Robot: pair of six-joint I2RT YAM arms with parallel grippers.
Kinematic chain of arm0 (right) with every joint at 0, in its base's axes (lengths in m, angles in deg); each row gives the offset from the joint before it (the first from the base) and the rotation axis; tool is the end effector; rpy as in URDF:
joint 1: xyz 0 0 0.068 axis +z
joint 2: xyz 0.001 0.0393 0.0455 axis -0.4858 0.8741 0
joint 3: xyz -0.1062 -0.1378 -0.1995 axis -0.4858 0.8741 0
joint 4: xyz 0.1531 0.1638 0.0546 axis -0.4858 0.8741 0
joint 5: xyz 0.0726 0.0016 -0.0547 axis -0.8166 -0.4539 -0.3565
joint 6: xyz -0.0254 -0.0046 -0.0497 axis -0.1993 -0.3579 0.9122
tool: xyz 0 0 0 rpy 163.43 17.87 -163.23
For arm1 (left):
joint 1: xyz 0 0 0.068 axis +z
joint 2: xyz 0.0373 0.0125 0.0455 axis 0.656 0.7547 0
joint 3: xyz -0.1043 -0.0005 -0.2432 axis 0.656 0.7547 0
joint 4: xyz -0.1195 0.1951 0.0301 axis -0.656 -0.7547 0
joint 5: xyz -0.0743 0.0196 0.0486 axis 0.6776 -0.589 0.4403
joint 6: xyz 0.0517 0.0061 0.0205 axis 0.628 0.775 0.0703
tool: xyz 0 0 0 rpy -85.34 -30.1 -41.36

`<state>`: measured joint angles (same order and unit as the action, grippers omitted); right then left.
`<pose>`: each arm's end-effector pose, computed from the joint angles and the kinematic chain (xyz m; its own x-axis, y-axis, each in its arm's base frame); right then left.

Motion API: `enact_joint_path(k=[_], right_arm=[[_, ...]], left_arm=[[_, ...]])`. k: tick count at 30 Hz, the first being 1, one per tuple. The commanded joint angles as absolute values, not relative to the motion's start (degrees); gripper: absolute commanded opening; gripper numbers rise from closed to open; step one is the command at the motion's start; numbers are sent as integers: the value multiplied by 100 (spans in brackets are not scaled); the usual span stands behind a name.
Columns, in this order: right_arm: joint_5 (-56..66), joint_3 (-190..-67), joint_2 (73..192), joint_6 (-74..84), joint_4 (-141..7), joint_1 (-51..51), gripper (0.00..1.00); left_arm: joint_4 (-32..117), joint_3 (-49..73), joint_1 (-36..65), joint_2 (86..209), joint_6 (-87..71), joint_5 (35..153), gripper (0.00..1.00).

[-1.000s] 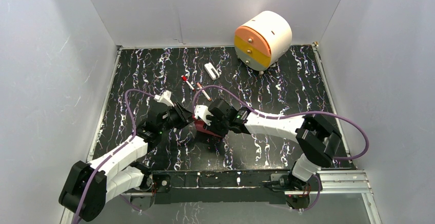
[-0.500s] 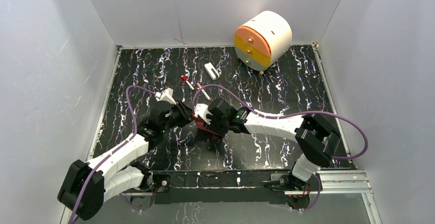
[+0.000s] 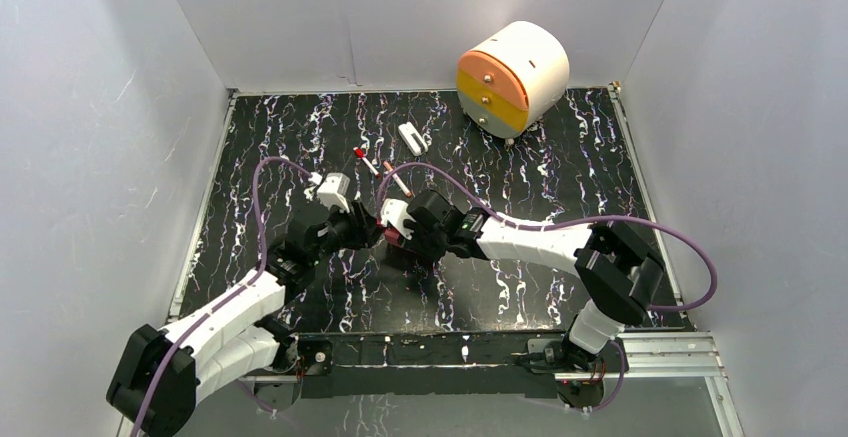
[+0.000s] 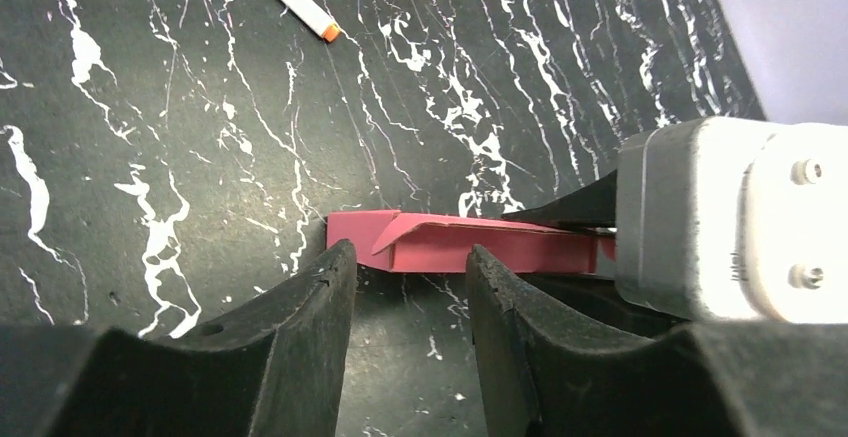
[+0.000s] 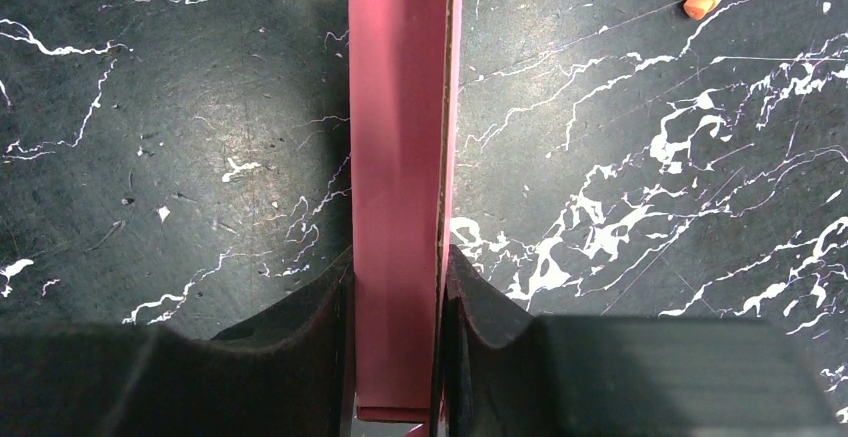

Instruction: Fold the paper box

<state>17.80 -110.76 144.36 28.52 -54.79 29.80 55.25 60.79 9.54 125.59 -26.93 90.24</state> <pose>0.1670 0.2693 0.2126 -0.1344 -0.7708 -0.6228 -0.8954 0.3637 -0.2568 0.1604 -0.1018 0.2355 -0.4916 -0.2995 -0.8177 0.3910 0.7631 -0.5146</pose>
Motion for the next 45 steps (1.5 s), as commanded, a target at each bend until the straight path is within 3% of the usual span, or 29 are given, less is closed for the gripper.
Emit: enact_joint_path(k=[1,8,16,30,45], right_arm=[[1669,-10957,14327,2962,-5566,2943,24],[1580,-10895,14240,2982,-5592,2903,24],[1516,-10887,14280,3000,-5649,2894,23],[1485,-10935,14356,2974,-5649,2891,23],[1447,-11046,14523,2948,-5667,2892,22]], left_arm=[[6585,6272,945,12763,-1631,9150,43],[6993,6363,962,13013,-1007,9550,42],[6994,6231,983,13310,-848,9673,27],[6985,6160,997,13303,-767,10063,12],[6606,6016,988,13496,-1169,9747,6]])
